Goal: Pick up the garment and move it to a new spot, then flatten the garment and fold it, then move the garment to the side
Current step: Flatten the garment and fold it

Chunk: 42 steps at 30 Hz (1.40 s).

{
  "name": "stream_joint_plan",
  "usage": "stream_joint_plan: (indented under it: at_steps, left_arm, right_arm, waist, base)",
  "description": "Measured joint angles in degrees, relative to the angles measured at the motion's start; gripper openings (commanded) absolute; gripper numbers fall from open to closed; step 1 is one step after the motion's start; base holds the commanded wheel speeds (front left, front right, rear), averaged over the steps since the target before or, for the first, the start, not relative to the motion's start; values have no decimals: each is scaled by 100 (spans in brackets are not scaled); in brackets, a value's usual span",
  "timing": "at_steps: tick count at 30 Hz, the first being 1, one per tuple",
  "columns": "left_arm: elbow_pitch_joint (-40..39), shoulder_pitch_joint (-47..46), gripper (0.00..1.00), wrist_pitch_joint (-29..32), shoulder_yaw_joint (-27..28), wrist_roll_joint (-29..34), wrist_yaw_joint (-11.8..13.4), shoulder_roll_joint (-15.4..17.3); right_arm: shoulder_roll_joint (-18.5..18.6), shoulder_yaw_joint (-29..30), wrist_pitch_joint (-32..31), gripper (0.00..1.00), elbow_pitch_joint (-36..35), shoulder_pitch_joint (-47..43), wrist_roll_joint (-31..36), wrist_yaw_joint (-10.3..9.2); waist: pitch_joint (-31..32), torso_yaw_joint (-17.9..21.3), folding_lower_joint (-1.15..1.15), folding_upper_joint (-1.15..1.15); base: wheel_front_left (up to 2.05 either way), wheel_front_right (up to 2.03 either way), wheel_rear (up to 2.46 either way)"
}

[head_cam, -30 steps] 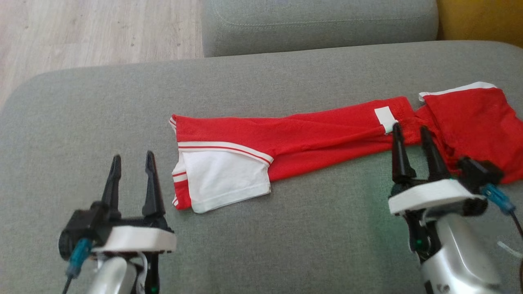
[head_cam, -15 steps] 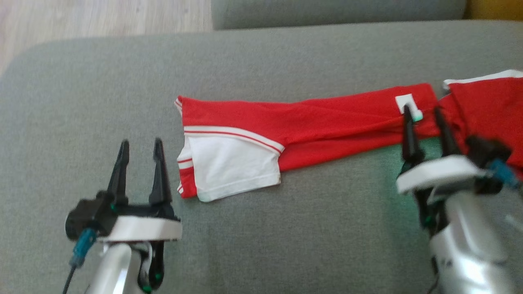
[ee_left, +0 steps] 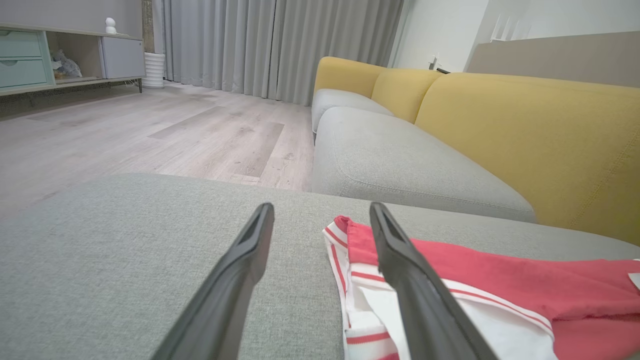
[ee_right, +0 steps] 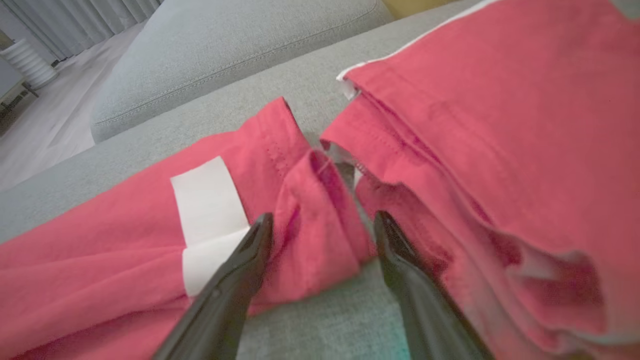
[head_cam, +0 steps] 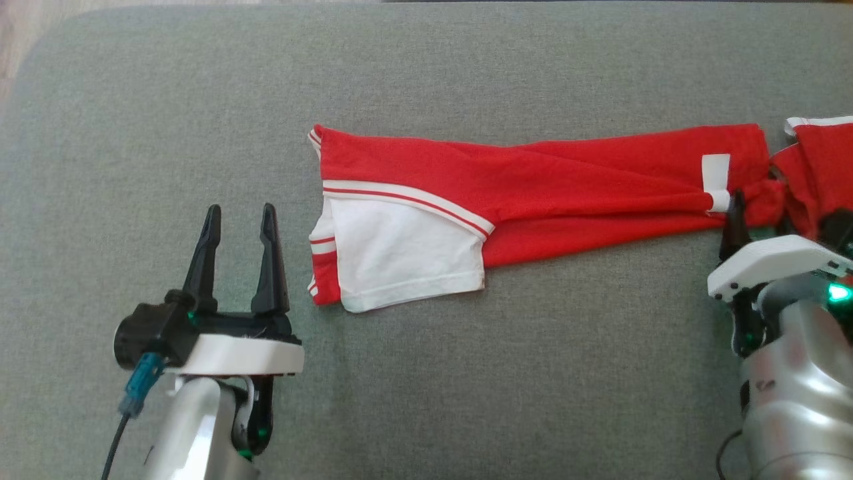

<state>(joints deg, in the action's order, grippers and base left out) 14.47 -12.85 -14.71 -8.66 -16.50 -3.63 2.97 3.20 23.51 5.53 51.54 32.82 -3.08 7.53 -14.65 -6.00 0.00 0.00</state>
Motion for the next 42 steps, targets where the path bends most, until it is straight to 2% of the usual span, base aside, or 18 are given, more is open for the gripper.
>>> stream_joint_plan:
  at_steps: [4,10,11,12,13,22,32,36,40,42]
  left_arm:
    - [4,-24,100,0,62,59,-48,-14]
    - [19,-120,100,0,127,103,-100,-27]
    - [19,-136,100,0,131,127,-101,-30]
    - [20,-142,100,0,134,147,-108,-32]
    - [22,-143,100,0,137,147,-112,-34]
    - [114,-119,100,0,244,155,-148,-45]
    - [114,147,100,0,290,187,-149,-48]
    - [115,291,100,0,283,185,-148,-48]
    - [113,424,100,0,275,140,-143,-48]
    - [110,475,100,0,266,136,-143,-47]
  right_arm:
    - [4,129,55,100,413,309,14,0]
    - [29,-38,258,100,894,634,10,0]
    - [44,-83,272,78,966,673,0,0]
    - [56,-140,301,18,1031,710,-4,0]
    - [60,-208,325,0,1095,744,-5,0]
    - [32,-771,769,0,1260,717,-510,0]
    - [59,-391,864,0,249,-148,-471,0]
    - [59,-383,795,0,-261,-242,-447,0]
    - [38,-890,492,0,-810,-397,-595,0]
    - [38,-1345,385,0,-950,-498,-931,0]
  waist:
    - [-39,19,0,0]
    - [-96,91,0,0]
    - [-101,103,0,0]
    - [-103,115,0,0]
    - [-100,128,0,0]
    - [202,301,0,0]
    - [722,504,-1,0]
    - [925,530,-1,0]
    - [1151,467,-1,0]
    - [1229,404,-1,0]
  base:
    - [0,0,0]
    - [0,0,0]
    - [0,0,0]
    - [0,0,0]
    - [0,0,0]
    - [0,0,0]
    - [0,0,0]
    - [0,0,0]
    - [0,0,0]
    - [0,0,0]
